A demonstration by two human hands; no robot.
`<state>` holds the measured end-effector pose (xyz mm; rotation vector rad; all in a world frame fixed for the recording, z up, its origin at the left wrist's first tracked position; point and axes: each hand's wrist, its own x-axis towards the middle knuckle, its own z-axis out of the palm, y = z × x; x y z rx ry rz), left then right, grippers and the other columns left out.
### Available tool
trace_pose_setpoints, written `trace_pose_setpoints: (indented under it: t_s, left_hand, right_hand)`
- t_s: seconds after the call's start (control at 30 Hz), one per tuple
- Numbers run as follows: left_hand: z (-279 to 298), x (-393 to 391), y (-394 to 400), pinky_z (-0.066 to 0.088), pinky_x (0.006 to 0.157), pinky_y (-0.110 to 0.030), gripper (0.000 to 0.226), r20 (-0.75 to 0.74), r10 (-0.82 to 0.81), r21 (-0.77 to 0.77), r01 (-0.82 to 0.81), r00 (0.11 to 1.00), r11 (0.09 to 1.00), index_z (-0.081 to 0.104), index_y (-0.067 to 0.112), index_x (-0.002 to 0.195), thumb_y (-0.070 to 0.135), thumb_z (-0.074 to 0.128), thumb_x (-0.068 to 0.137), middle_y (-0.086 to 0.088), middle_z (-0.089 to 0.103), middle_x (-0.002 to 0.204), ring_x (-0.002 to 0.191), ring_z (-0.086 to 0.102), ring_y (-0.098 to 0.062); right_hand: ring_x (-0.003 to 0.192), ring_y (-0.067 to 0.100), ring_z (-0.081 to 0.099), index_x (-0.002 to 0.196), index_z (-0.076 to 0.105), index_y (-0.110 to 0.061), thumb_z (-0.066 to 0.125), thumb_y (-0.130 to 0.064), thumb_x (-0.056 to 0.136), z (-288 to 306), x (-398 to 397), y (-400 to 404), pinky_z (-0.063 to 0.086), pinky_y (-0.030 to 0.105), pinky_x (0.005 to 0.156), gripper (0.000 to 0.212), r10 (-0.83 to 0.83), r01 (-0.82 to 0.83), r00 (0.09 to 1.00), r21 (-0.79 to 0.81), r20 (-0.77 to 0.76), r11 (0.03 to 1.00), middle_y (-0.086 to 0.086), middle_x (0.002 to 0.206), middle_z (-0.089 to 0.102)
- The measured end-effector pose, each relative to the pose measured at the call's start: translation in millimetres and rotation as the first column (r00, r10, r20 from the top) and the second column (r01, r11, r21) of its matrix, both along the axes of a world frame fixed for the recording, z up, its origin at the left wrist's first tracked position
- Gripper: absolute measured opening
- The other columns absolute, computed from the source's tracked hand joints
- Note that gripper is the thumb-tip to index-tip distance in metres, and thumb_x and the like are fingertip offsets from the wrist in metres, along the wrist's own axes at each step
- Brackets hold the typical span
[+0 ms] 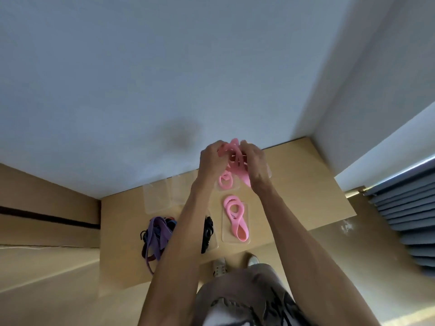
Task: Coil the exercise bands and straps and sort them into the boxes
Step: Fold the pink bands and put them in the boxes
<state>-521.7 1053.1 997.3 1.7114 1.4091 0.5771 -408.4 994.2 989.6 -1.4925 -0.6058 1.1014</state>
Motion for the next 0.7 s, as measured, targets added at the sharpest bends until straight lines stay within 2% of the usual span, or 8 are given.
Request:
trace_pose_setpoints:
  t_s: [0.1,0.2,0.27,0.33,0.43,0.53,0.6,0.7]
  left_hand:
    - [36.5,11.5,-4.0,0.046,0.064,-0.017,0.014,0.173,0.048,-0.031,-0.043,0.984,0.999,0.075,0.031,0.083,0.025,0.061,0.082,0.014,0.072,0.082,0.077,0.066,-0.002]
    - [62.0,18.5,-6.1,0.046,0.077,-0.029,0.024,0.305,0.108,-0.077,-0.089,0.946,0.993,0.073,0.023,0.096,0.026,0.059,0.077,0.008,0.069,0.095,0.088,0.06,-0.008]
    - [69.1,21.1,-7.1,0.044,0.084,-0.033,0.021,0.299,0.164,-0.09,-0.144,0.94,0.986,0.069,0.023,0.096,0.024,0.052,0.084,0.008,0.066,0.101,0.089,0.054,-0.011]
    - [70.7,20.2,-12.6,0.048,0.08,-0.037,0.014,0.259,0.154,-0.208,-0.101,0.954,0.973,0.069,0.019,0.085,0.023,0.055,0.087,0.005,0.068,0.087,0.079,0.062,-0.015]
    - [65.2,15.3,-26.2,0.06,0.077,-0.038,0.026,0.267,0.075,-0.411,0.043,0.961,0.911,0.077,0.01,0.099,0.026,0.064,0.082,-0.012,0.077,0.094,0.089,0.075,-0.024]
    - [63.6,11.6,-29.7,0.061,0.072,-0.032,0.023,0.244,0.086,-0.382,0.014,0.966,0.924,0.079,0.015,0.09,0.021,0.06,0.079,-0.009,0.077,0.088,0.078,0.076,-0.024]
    - [62.8,10.5,-30.6,0.061,0.068,-0.031,0.024,0.271,0.117,-0.371,-0.009,0.955,0.929,0.077,0.01,0.087,0.02,0.059,0.076,-0.01,0.075,0.087,0.074,0.076,-0.026]
    - [57.6,2.9,-31.9,0.06,0.081,-0.041,0.032,0.307,0.038,-0.348,0.075,0.951,0.935,0.073,0.007,0.086,0.032,0.055,0.076,-0.01,0.077,0.093,0.082,0.076,-0.027]
  right_hand:
    - [0.069,0.015,0.068,0.085,0.064,0.001,0.065,-0.019,0.091,27.2,10.2,1.2,0.054,0.026,0.061,0.022,0.026,-0.048,0.985,0.124,0.172,0.991,0.01,0.076,0.071]
    - [0.074,0.02,0.073,0.088,0.065,0.001,0.061,-0.009,0.091,40.3,19.5,-6.1,0.057,0.029,0.063,0.011,-0.021,0.004,0.996,0.192,0.085,0.981,0.012,0.083,0.074]
    - [0.072,0.019,0.072,0.086,0.065,0.0,0.06,-0.008,0.089,42.4,24.5,-13.6,0.055,0.027,0.061,0.009,0.017,-0.025,0.999,0.198,0.044,0.98,0.01,0.084,0.075]
    - [0.073,0.022,0.072,0.085,0.065,0.0,0.06,-0.007,0.088,40.5,27.7,-22.0,0.056,0.029,0.061,0.01,0.067,-0.068,0.998,0.184,0.014,0.98,0.011,0.084,0.075]
    - [0.077,0.03,0.072,0.085,0.064,0.002,0.061,-0.007,0.087,32.6,28.8,-31.4,0.059,0.038,0.07,0.01,0.036,-0.035,0.999,0.112,-0.005,0.993,0.019,0.084,0.073]
    - [0.064,0.017,0.054,0.077,0.061,-0.004,0.06,-0.012,0.087,25.0,27.1,-36.6,0.045,0.031,0.061,0.012,-0.093,0.088,0.971,0.031,0.221,0.996,0.004,0.07,0.06]
    - [0.063,0.016,0.048,0.074,0.057,-0.007,0.058,-0.014,0.087,22.6,26.0,-40.1,0.038,0.026,0.057,0.015,-0.174,0.184,0.923,0.003,0.342,0.983,-0.001,0.068,0.054]
    - [0.068,0.02,0.063,0.083,0.061,-0.005,0.059,-0.013,0.088,25.9,19.6,-43.5,0.047,0.028,0.059,0.01,-0.222,0.222,0.9,0.042,0.375,0.974,0.002,0.074,0.067]
